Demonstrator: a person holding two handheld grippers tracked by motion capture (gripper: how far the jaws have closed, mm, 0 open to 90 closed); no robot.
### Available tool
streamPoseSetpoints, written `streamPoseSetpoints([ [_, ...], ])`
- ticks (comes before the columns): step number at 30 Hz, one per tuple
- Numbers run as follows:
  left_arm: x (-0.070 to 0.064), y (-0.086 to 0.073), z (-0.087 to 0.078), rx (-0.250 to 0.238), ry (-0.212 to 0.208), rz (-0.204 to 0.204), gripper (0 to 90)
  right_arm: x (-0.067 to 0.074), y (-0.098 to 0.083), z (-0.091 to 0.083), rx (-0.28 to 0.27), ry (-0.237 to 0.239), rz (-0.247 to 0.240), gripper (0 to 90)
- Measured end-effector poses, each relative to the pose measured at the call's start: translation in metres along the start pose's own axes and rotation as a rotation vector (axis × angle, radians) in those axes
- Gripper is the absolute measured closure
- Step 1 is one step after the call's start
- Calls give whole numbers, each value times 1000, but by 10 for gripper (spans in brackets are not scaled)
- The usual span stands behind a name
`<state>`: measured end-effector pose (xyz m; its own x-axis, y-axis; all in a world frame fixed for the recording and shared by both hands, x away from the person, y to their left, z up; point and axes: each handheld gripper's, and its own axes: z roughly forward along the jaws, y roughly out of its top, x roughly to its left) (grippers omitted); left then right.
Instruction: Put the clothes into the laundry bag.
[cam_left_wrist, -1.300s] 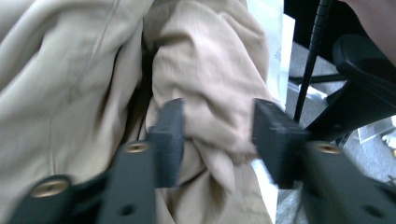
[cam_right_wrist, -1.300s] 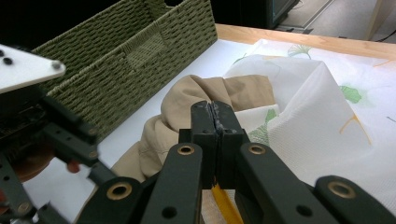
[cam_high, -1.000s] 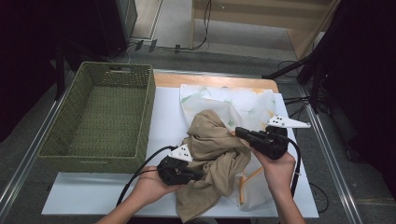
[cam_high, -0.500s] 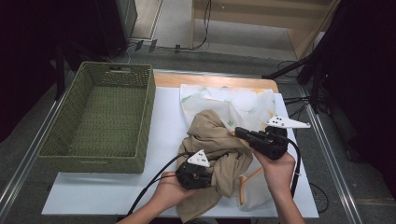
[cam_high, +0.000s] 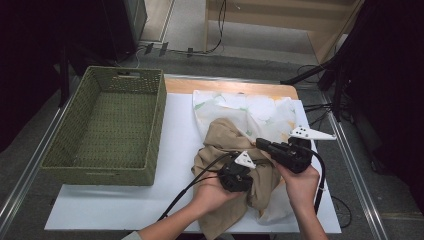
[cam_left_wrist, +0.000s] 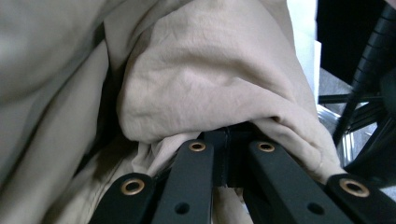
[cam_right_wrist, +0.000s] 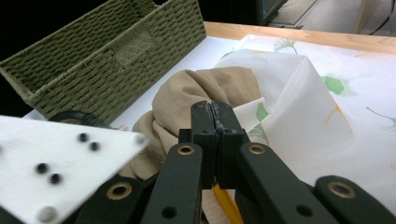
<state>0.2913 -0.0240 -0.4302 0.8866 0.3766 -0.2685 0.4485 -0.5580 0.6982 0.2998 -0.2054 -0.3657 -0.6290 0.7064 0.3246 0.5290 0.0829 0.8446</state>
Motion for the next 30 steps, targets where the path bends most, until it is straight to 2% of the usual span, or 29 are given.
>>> streamPoseSetpoints([
  [5,9,15,8,-25,10,-41,900,-1,-3,-7,-6,-16,5,894],
  [11,27,21,9,-36,18,-81,900,-2,-7,-16,-9,-29,22,895],
  [16,43,26,7,-57,16,-135,900,0,-9,-19,-9,-31,23,895],
  [21,43,23,4,-29,-25,-122,895,-3,-15,-14,10,-41,23,895],
  [25,39,17,-11,-46,-62,-95,794,-8,-19,-9,29,-43,28,894],
  [28,39,12,-24,-35,-103,-95,661,-9,-18,-10,27,-44,24,894],
  [30,39,9,-35,-15,-114,-87,554,-9,-18,-11,29,-44,19,893],
])
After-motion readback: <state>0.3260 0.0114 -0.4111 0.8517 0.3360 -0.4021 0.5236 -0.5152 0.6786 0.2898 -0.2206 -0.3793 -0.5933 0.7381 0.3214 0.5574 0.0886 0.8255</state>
